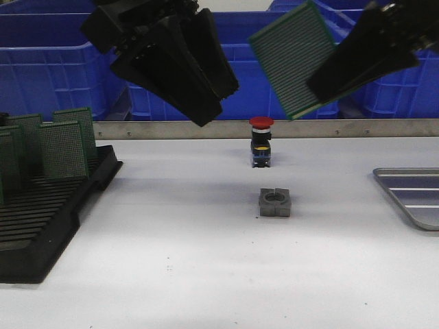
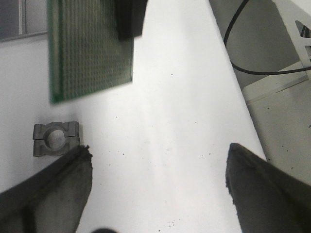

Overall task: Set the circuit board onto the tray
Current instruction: 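Open the left gripper and carry the board away with the right gripper, then lower the board into the silver tray with the right gripper and release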

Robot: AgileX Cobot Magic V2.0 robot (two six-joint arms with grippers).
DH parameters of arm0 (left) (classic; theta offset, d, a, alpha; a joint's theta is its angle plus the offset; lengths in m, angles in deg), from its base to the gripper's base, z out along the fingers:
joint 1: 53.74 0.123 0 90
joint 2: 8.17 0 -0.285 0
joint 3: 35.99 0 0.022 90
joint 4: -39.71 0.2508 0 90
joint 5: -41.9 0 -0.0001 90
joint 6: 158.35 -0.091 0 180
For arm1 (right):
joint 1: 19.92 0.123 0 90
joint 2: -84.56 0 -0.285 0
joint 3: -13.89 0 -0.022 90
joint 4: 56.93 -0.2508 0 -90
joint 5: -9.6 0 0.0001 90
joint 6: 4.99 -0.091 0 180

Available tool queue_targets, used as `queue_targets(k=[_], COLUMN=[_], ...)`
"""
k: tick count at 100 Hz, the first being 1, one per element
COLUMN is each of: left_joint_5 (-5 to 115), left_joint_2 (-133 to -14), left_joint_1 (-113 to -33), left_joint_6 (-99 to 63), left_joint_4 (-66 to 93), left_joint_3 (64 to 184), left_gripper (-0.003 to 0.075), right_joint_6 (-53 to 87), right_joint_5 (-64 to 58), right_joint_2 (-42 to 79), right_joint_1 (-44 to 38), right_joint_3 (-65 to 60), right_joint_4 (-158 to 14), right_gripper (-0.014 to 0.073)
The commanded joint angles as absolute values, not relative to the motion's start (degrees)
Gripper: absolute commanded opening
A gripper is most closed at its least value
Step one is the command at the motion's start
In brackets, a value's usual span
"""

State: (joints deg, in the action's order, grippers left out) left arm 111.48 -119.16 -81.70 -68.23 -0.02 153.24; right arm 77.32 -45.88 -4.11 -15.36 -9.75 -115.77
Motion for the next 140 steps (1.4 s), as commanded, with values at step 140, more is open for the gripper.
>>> queue_targets(k=[140], left_joint_5=[112.9], left_joint_2=[-116.1], left_joint_1=[-82.3], left_joint_6=[-68.1], left_joint_4=[-3.7], left_joint_3=[155.1], left_gripper=[0.0534], right_joint_6=[53.9], right_joint_5=[-48.1], right_joint_2=[-33.0], right_joint_1=[-47.0], right_joint_3=[-4.5], right_joint_4=[-125.6], right_gripper=[-0.0068])
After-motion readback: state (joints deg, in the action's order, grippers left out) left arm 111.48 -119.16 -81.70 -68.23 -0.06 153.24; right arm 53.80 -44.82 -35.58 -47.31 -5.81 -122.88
